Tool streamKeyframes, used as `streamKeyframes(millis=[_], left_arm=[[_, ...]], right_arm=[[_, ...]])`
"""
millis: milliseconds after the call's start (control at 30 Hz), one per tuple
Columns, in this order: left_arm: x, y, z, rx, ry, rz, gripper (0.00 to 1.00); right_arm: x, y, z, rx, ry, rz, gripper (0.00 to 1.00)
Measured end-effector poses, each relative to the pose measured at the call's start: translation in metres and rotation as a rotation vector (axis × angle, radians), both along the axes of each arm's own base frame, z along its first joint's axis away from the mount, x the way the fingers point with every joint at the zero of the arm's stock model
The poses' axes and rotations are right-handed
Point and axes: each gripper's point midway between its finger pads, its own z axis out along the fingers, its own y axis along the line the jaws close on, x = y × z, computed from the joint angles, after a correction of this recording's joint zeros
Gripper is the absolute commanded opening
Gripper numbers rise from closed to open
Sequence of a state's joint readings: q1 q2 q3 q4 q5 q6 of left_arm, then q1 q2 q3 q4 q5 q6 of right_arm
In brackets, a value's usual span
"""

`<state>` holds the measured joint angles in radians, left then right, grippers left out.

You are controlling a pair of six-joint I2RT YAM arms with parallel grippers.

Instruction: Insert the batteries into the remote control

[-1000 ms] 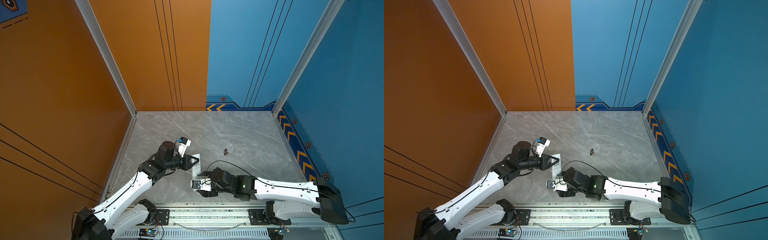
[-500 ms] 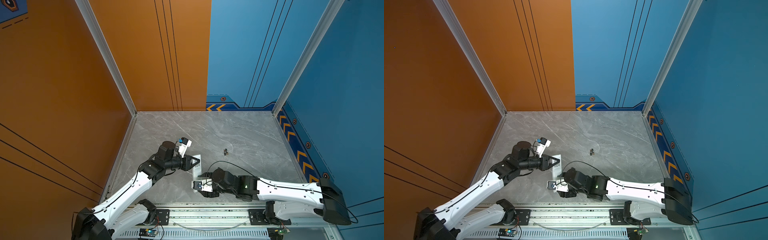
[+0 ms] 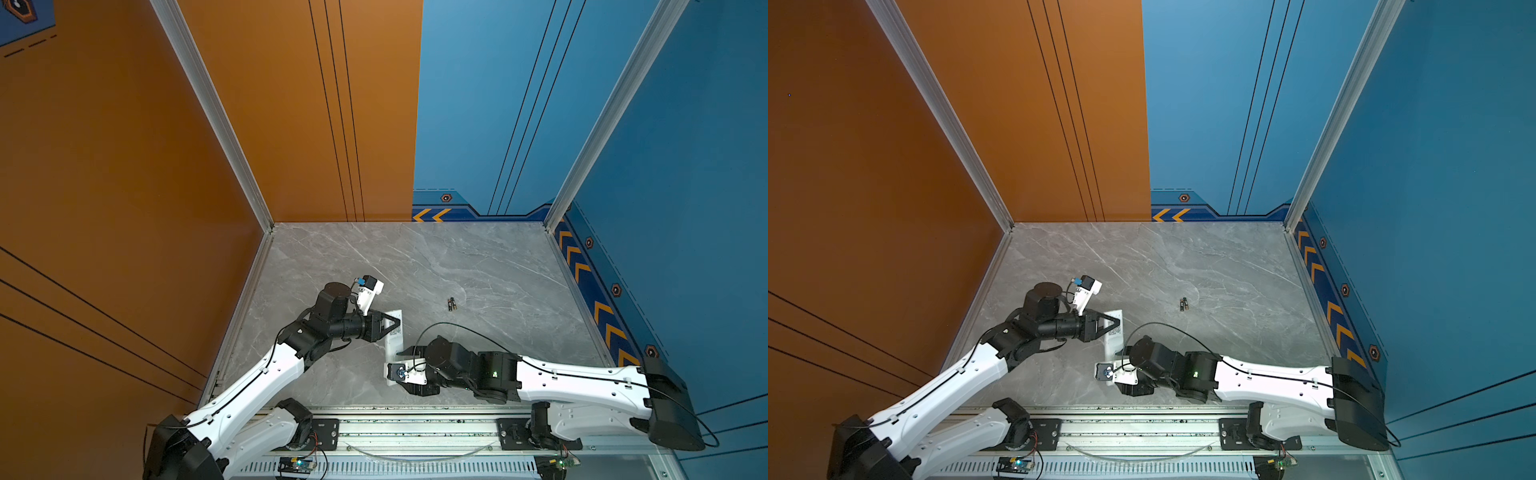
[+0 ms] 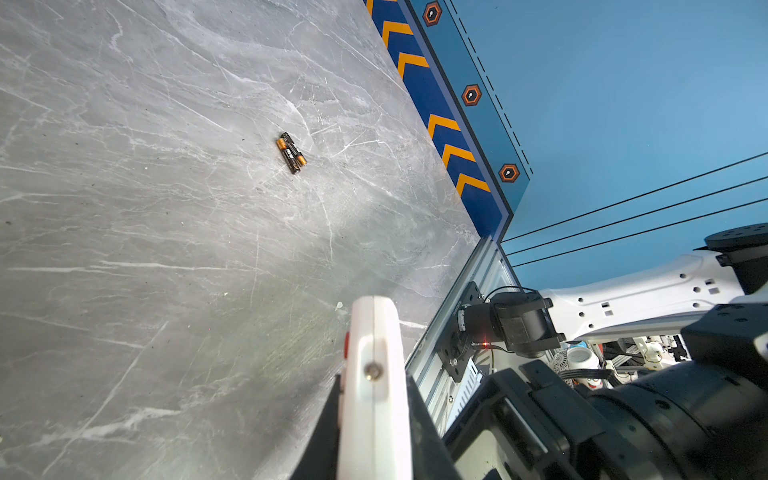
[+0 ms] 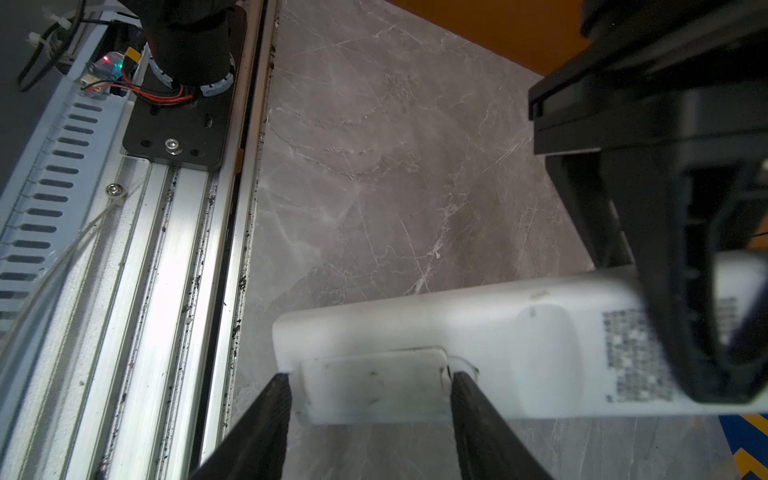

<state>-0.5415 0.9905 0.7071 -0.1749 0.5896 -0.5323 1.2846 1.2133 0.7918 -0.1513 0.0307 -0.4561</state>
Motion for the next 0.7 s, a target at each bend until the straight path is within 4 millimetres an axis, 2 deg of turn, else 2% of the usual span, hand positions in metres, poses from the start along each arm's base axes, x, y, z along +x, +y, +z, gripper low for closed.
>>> streamKeyframes(millis=[700], left_arm=[[0.0001,0.0001,0.0042,-0.009,-0.015,0.0,0.0]], right_arm=[[-0.0004,-0.0014,0.0034,0.001,-0.018,-0.009,0.62]])
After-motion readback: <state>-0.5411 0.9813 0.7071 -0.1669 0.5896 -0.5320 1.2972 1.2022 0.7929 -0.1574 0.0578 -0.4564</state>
